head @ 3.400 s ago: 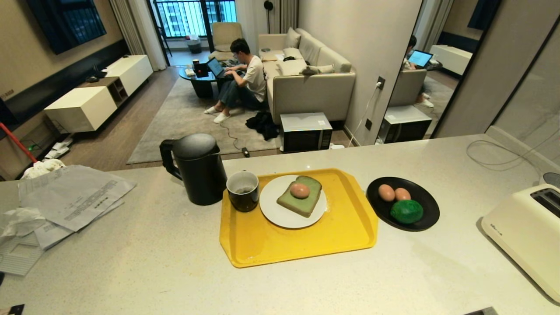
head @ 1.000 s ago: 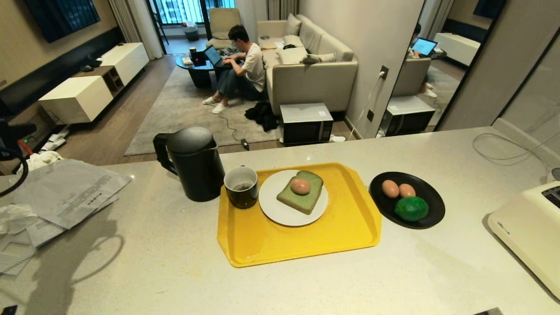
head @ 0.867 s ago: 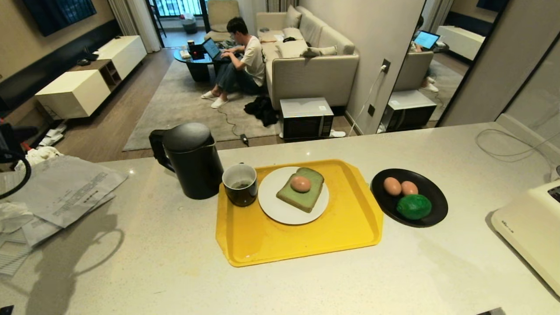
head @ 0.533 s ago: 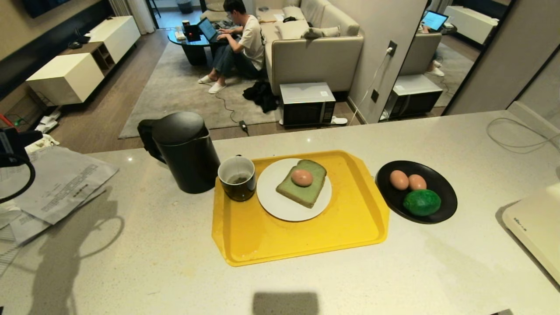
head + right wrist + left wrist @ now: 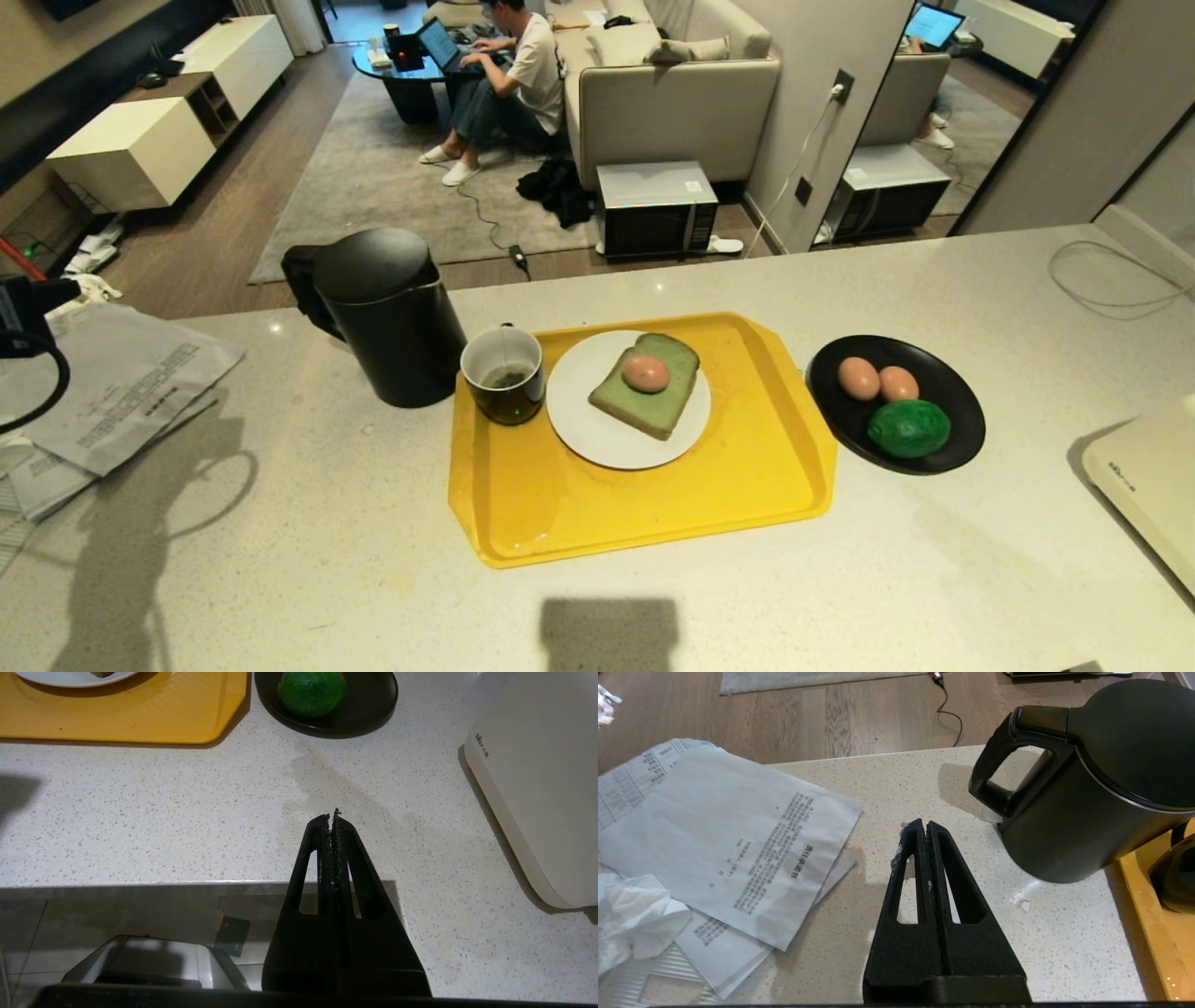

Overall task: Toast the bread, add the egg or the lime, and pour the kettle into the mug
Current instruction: Pick up the kettle

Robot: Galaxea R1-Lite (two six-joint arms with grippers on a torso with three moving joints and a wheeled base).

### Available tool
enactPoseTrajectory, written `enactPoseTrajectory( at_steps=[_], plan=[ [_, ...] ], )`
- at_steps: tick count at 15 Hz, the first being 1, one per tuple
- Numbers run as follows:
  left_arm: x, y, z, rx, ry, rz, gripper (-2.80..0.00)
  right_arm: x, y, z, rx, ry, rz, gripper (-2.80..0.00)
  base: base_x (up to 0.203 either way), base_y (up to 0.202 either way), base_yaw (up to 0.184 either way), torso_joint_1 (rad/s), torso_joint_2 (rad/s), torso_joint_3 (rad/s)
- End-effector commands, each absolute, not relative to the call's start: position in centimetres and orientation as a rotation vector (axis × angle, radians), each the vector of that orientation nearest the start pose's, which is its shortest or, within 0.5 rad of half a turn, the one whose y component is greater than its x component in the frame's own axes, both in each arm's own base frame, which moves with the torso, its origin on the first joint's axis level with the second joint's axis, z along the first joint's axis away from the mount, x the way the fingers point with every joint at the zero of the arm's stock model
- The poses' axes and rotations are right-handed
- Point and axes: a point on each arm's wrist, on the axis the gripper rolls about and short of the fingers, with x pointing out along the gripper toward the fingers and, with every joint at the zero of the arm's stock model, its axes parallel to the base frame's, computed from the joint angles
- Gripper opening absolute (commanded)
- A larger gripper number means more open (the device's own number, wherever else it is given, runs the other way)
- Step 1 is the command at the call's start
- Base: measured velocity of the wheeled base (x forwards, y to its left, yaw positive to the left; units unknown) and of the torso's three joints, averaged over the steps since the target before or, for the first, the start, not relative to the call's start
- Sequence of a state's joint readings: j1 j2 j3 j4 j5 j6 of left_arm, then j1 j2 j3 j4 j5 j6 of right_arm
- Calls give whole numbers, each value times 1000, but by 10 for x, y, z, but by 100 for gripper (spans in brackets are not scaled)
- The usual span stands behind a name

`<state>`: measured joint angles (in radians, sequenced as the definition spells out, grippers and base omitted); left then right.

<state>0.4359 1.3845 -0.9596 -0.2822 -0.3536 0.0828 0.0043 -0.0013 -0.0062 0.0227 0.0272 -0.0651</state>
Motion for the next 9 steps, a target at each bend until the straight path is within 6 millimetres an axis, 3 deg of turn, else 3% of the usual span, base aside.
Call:
enactPoseTrajectory(
  at_steps=[1, 7, 9],
  plan=[
    [213, 94, 278, 34, 130, 86, -280, -23, 1, 75, -66, 16, 33, -280, 0, 0, 0, 0, 0, 0],
    [208, 96, 277, 30, 132, 105, -280, -23, 1, 75, -66, 16, 33, -280, 0, 0, 0, 0, 0, 0],
    [206, 97, 276, 30, 134, 111, -280, -23, 1, 75, -66, 16, 33, -280, 82, 0, 1, -7, -2, 1]
  ],
)
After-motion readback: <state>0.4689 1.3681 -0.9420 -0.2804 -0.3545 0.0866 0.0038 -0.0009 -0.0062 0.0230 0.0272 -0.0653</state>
